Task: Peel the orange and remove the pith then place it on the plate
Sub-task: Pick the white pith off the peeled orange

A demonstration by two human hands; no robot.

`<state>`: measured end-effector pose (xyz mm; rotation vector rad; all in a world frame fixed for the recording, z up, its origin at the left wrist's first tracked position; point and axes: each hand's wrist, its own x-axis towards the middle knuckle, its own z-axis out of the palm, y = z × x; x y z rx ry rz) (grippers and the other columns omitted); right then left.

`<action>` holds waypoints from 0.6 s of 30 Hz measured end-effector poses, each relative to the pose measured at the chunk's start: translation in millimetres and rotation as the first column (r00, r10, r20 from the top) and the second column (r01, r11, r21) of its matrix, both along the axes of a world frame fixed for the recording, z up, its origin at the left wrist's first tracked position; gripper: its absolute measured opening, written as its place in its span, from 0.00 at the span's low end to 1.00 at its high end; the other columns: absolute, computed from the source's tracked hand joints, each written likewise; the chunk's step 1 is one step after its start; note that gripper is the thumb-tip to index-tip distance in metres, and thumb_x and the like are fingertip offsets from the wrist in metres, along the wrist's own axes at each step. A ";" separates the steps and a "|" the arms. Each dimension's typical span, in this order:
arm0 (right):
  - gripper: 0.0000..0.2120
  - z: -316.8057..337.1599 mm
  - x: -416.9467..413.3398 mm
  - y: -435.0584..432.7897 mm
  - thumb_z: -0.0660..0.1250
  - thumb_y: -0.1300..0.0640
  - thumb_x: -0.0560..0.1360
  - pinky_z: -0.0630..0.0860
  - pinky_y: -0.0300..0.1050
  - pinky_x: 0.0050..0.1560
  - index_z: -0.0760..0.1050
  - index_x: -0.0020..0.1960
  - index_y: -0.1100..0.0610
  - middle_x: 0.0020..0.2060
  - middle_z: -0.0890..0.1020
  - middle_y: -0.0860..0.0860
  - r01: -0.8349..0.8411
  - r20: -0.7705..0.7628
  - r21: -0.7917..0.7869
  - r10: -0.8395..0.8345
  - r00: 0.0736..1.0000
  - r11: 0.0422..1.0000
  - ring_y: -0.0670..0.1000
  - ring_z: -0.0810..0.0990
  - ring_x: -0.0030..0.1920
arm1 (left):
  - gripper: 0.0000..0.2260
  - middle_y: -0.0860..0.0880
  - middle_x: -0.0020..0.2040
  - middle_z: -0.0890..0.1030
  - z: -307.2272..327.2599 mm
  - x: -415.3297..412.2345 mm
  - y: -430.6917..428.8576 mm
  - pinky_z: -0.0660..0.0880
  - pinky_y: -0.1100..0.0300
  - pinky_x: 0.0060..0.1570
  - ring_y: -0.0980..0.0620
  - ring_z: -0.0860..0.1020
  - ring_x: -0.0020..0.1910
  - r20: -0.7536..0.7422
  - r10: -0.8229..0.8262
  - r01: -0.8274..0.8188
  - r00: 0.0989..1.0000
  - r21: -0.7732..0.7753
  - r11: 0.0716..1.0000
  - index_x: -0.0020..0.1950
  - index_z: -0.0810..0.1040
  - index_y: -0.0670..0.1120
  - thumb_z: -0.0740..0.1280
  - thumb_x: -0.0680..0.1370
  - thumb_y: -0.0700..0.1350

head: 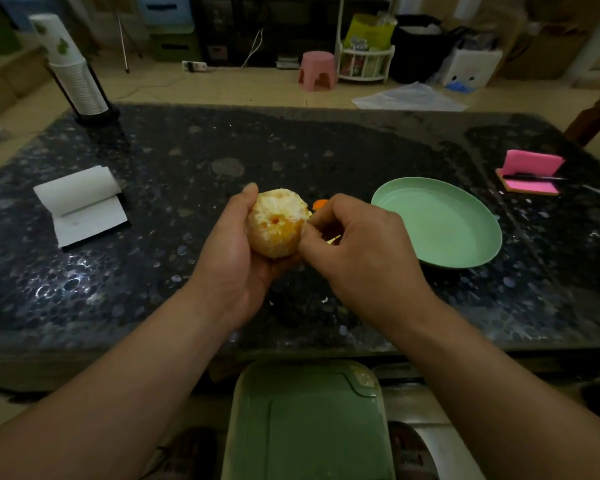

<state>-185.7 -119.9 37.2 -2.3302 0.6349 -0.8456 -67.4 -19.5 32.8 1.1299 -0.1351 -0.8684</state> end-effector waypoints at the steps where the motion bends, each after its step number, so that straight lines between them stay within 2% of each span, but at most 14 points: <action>1: 0.05 -0.1 0.2 -0.2 0.73 0.50 0.78 0.81 0.52 0.42 0.82 0.45 0.51 0.39 0.84 0.45 0.003 -0.001 -0.005 -0.003 1.000 1.000 0.46 0.81 0.38 | 0.23 0.40 0.58 0.87 -0.6 0.1 -0.1 0.80 0.42 0.62 0.43 0.85 0.56 0.008 0.000 0.000 1.000 -0.001 1.000 0.65 0.81 0.42 0.59 0.86 0.59; 7: 0.05 -2.2 2.1 1.1 0.73 0.51 0.78 0.81 0.52 0.42 0.81 0.45 0.51 0.39 0.83 0.45 0.015 0.002 -0.031 -0.015 1.000 0.999 0.46 0.81 0.39 | 0.22 0.42 0.56 0.87 -2.8 2.1 1.1 0.84 0.47 0.53 0.45 0.86 0.53 0.036 -0.018 0.018 0.999 -0.003 1.000 0.64 0.82 0.43 0.59 0.86 0.59; 10: 0.06 -3.5 3.4 1.8 0.72 0.51 0.78 0.80 0.53 0.42 0.81 0.45 0.51 0.39 0.83 0.45 0.027 0.013 -0.057 -0.026 1.000 0.998 0.48 0.81 0.40 | 0.24 0.41 0.58 0.87 -3.2 2.1 1.5 0.84 0.47 0.54 0.45 0.86 0.54 0.036 -0.020 0.020 0.999 0.003 1.000 0.67 0.81 0.42 0.59 0.86 0.59; 14: 0.06 -4.4 4.3 3.2 0.71 0.53 0.78 0.79 0.53 0.40 0.80 0.43 0.52 0.37 0.82 0.46 0.050 0.015 -0.100 -0.048 0.999 0.994 0.48 0.79 0.38 | 0.24 0.41 0.57 0.87 -3.2 1.0 1.5 0.84 0.49 0.50 0.46 0.86 0.53 0.030 -0.021 0.021 0.999 0.005 1.000 0.68 0.80 0.42 0.59 0.86 0.59; 18: 0.06 -1.1 3.0 -0.8 0.72 0.55 0.79 0.80 0.52 0.40 0.80 0.43 0.52 0.38 0.82 0.45 0.030 0.034 -0.075 -0.028 0.999 0.997 0.46 0.80 0.39 | 0.23 0.41 0.58 0.87 -1.2 -0.4 1.5 0.84 0.46 0.55 0.45 0.86 0.54 0.009 -0.019 0.020 1.000 -0.012 1.000 0.67 0.81 0.42 0.59 0.86 0.59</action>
